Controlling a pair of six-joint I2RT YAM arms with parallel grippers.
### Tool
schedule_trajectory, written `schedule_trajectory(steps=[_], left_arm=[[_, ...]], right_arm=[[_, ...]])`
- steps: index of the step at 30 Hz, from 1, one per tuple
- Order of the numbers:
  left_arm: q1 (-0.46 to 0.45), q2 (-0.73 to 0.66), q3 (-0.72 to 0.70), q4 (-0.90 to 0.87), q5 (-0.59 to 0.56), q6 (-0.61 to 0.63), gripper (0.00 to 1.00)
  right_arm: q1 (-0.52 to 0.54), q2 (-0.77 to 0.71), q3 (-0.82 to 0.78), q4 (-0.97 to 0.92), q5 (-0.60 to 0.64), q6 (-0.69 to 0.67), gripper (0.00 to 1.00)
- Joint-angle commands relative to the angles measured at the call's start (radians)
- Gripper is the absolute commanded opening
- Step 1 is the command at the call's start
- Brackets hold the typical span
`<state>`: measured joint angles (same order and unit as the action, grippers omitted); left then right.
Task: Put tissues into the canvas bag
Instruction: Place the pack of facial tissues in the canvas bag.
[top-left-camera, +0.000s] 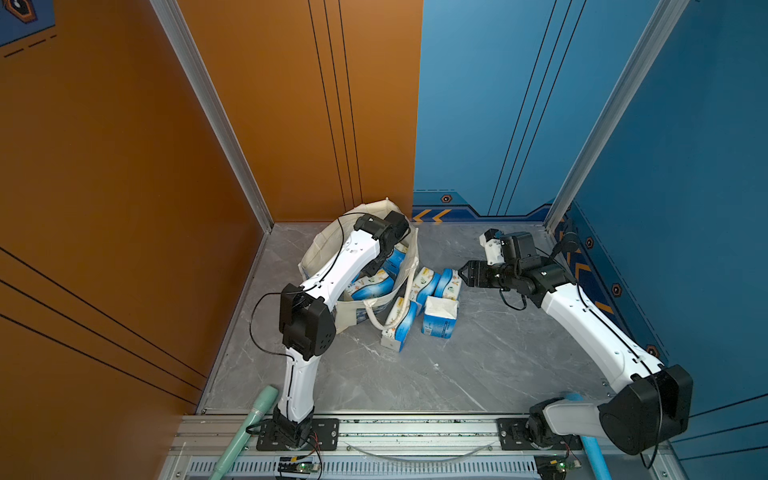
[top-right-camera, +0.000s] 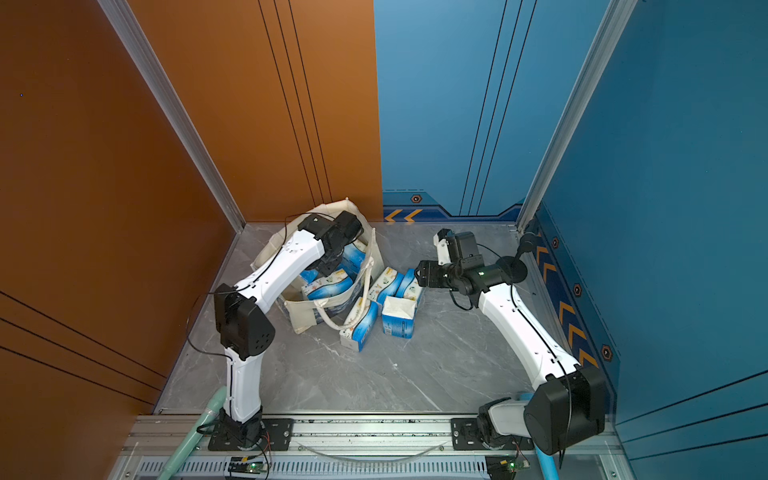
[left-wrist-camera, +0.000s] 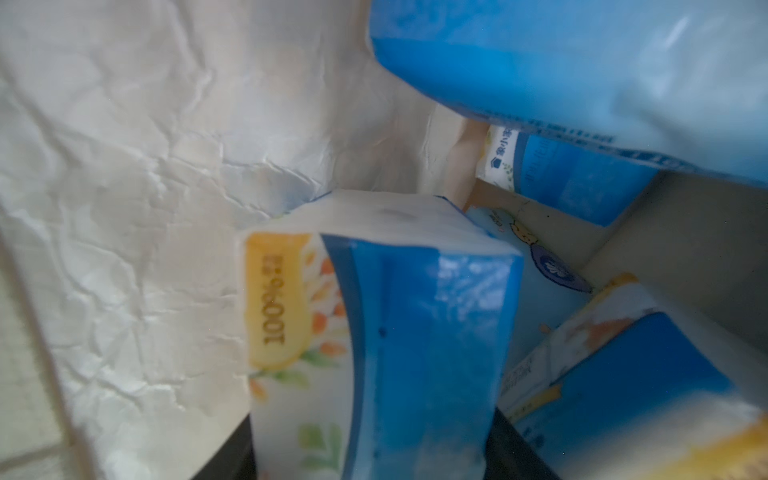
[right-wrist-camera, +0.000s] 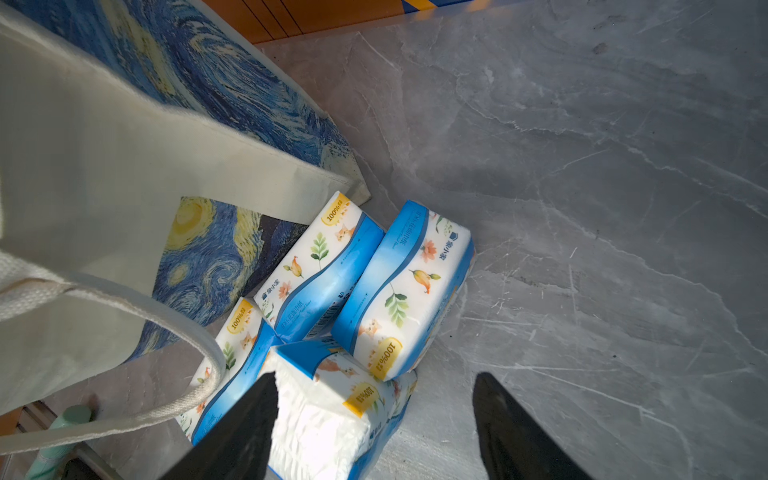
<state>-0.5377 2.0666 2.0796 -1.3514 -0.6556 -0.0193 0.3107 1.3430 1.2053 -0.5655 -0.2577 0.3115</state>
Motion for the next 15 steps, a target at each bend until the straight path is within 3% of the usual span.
schedule_trajectory(steps=[1,9,15], left_arm=[[0.004,0.014,-0.014,-0.016,0.034,-0.024,0.65],[0.020,-0.074,0.063,-0.014,0.151,-0.031,0.74],[0.048,-0.135,0.126,-0.010,0.241,-0.040,0.74]], right_arm=[[0.007,-0.010,0.024,-0.025,0.025,-0.024,0.76],[0.010,-0.015,0.028,-0.043,0.031,-0.038,0.76],[0.023,-0.011,0.031,-0.053,0.029,-0.049,0.77]])
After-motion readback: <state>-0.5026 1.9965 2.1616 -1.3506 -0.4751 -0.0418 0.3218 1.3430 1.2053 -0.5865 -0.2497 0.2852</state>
